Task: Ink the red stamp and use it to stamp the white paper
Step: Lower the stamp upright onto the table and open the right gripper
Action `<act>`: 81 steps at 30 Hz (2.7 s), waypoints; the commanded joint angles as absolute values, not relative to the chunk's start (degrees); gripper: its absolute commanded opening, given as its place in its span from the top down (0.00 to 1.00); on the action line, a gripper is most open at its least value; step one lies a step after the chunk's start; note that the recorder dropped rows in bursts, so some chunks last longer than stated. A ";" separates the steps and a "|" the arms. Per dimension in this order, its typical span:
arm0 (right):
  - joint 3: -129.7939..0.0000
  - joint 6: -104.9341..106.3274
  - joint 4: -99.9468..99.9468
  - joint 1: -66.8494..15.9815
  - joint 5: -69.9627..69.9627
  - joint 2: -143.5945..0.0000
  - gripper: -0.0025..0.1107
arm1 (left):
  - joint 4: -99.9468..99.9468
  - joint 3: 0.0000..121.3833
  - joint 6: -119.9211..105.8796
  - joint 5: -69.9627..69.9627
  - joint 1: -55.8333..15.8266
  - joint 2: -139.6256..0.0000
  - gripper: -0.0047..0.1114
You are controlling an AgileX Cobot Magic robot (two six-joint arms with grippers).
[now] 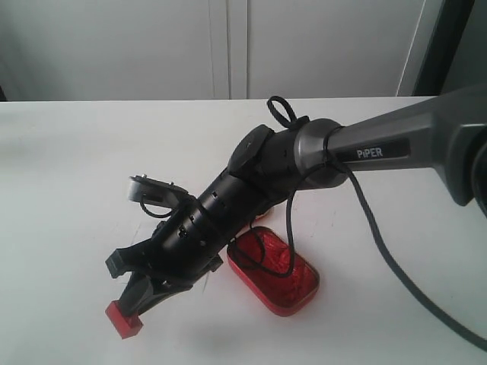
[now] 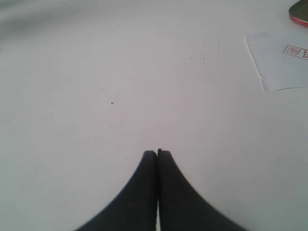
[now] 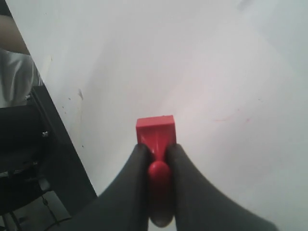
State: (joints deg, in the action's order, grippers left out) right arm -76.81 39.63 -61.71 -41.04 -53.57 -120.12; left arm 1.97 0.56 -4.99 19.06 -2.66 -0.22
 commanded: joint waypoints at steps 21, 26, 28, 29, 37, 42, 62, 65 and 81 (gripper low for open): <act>-76.56 40.24 -62.72 -41.06 -54.79 -124.91 0.98 | 2.11 0.00 -4.90 19.11 -2.95 0.00 0.96; -76.56 40.24 -62.72 -41.06 -54.24 -124.91 0.98 | 2.11 0.00 -4.90 19.11 -2.95 0.00 0.96; -76.56 40.24 -62.72 -41.06 -53.59 -124.91 0.98 | 2.11 0.00 -4.90 19.11 -2.95 0.00 0.96; -76.56 40.24 -62.72 -41.06 -53.59 -124.91 0.98 | 2.11 0.00 -4.90 19.11 -2.95 0.00 0.96; -76.56 40.24 -62.37 -41.06 -51.91 -124.91 0.98 | 2.11 0.00 -4.90 19.11 -2.95 0.00 0.96; -76.56 40.24 -62.37 -41.06 -50.61 -124.91 0.98 | 2.11 0.00 -4.90 19.11 -2.95 0.00 0.96; -76.56 40.24 -62.37 -40.93 -47.49 -124.44 0.72 | 2.11 0.00 -4.90 19.11 -2.95 0.00 0.96; -76.56 40.24 -62.37 -40.50 -46.58 -124.44 0.71 | 2.11 0.00 -4.90 19.11 -2.95 0.00 0.96; -76.56 39.83 -61.94 -37.63 -45.60 -124.44 0.70 | 2.11 0.00 -4.90 19.11 -2.95 0.00 0.96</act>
State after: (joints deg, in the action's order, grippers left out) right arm -76.81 39.63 -62.95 -38.27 -46.61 -124.88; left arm 1.97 0.56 -4.99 19.06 -2.66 -0.22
